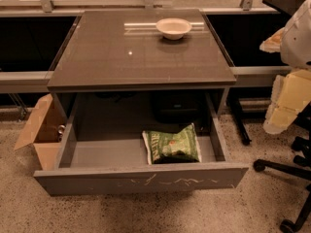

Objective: Pick green jalapeno chip bag from top drawer and place on counter

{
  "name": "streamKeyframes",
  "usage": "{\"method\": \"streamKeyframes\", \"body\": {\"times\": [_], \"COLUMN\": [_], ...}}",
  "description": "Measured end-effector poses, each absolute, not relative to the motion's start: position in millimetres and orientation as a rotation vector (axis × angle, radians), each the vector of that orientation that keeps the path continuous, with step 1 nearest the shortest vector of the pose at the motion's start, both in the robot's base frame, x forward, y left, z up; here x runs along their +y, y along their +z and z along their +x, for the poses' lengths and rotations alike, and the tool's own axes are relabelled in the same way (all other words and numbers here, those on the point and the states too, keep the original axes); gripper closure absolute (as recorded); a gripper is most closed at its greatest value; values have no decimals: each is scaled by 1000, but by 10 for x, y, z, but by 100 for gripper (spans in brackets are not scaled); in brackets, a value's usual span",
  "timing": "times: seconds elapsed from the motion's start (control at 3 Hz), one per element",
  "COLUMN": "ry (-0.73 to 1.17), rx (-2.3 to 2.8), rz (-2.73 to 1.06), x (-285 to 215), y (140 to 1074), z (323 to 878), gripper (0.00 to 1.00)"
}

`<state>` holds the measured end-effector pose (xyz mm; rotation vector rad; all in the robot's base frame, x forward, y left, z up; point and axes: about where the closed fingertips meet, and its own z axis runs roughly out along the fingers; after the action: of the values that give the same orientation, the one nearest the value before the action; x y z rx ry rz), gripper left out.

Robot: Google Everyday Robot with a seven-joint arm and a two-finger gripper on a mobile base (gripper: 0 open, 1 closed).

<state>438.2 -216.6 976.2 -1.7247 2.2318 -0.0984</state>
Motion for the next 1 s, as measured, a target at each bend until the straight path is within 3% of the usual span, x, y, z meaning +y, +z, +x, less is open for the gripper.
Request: {"method": "streamKeyframes", "body": {"times": [0.33, 1.0], "ry": [-96, 131], "rx": [2223, 2061], "rz": [-1728, -1843], "x": [-2147, -1646], "y": [9742, 8859], "z": [4397, 4709], "gripper": [0, 0]}}
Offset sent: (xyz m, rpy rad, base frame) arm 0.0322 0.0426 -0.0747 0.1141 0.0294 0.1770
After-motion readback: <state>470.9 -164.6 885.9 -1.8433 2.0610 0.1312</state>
